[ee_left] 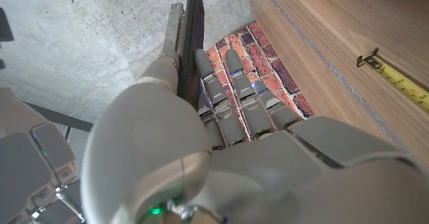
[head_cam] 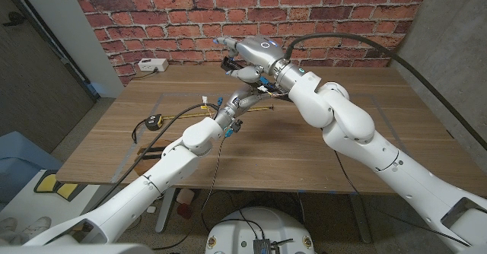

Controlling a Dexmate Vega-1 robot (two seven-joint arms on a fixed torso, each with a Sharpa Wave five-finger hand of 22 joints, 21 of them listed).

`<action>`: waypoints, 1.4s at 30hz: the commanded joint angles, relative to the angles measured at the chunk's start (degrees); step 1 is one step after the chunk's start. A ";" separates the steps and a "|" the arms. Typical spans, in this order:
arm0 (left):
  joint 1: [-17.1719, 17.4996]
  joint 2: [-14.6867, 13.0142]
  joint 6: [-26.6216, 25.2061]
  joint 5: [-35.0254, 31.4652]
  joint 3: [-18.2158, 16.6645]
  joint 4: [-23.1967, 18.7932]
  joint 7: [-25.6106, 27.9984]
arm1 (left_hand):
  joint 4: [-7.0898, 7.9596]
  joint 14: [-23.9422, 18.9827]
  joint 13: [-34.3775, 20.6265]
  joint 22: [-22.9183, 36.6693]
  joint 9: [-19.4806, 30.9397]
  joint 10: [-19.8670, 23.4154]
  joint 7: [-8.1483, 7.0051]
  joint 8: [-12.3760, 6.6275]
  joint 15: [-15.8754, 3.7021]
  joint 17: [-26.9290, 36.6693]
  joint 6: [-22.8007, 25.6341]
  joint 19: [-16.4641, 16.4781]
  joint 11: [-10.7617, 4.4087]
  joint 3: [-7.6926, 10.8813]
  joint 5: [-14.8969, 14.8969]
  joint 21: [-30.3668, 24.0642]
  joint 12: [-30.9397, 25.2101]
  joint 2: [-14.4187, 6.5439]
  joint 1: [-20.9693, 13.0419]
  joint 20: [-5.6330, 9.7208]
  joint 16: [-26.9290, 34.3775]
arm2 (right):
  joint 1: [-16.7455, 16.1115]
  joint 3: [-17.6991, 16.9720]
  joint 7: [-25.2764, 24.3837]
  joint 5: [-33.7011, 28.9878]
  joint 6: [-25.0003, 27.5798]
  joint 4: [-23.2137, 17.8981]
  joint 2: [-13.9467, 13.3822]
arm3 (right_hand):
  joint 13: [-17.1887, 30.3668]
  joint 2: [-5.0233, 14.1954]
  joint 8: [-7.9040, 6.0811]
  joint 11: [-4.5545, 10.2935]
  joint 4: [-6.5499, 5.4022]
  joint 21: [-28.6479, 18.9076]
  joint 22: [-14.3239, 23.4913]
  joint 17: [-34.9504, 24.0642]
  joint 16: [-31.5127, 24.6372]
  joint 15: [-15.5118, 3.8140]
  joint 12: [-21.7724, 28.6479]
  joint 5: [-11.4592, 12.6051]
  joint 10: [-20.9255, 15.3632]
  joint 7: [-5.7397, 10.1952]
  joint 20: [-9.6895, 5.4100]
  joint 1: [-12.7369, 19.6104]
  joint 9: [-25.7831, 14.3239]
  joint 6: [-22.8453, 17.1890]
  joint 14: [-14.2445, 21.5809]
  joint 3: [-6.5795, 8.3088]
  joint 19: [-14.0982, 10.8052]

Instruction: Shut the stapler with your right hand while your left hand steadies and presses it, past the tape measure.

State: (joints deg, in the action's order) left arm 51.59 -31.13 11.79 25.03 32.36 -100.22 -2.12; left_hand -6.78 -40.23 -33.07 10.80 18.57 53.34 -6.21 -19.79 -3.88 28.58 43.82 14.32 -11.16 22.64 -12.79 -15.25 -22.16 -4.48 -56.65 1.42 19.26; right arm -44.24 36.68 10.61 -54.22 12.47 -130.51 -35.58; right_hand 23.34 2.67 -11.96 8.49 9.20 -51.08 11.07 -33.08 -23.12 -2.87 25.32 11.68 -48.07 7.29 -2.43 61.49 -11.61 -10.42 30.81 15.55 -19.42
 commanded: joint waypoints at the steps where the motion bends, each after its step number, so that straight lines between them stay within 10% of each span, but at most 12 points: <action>1: -0.08 0.29 -0.05 0.64 0.17 0.21 -0.06 | 1.10 -0.31 -0.25 0.08 0.86 0.65 -0.07 -0.18 -9.64 0.26 5.24 0.56 -0.69 0.79 -0.15 0.06 -0.33 -5.64 -5.45 -0.26 -0.19 | -1.38 -1.52 -0.85 1.37 0.82 -0.48 -1.64 | 7.70 7.37 0.33 1.32 -0.06 -0.30 0.23 -0.49 0.36 -10.47 6.99 0.39 -0.08 0.62 -1.81 8.22 -0.22 0.06 0.18 0.70 0.77; 42: -0.15 2.00 3.11 4.56 -0.79 4.35 -2.30 | 1.14 -0.36 -0.51 0.10 1.00 0.74 -0.01 0.30 -9.65 0.93 5.26 1.44 -0.67 0.74 0.01 0.13 0.12 -5.68 -5.62 -0.44 -0.98 | -3.99 -5.58 -1.55 5.72 3.34 -1.39 -6.69 | 7.98 6.67 0.42 1.23 -0.04 -2.18 0.26 -2.91 0.12 -10.61 9.57 0.54 -1.34 -0.08 -1.54 10.11 -0.64 0.00 0.85 1.06 2.18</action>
State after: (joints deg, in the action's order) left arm 51.57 -29.40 11.85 28.73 31.78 -96.68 -3.75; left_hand -6.78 -40.22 -33.44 10.80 18.60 53.52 -4.42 -19.47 -3.88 29.37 45.51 15.76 -10.98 22.63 -12.33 -15.28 -22.18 -4.62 -57.27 1.02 18.40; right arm -47.59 32.13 9.30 -49.96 15.37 -131.44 -41.00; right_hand 31.25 1.44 -11.66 6.73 8.52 -53.01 11.06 -35.73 -22.84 -2.88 28.06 11.88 -46.95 7.58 -2.34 62.70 -12.14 -10.54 31.21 16.23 -17.48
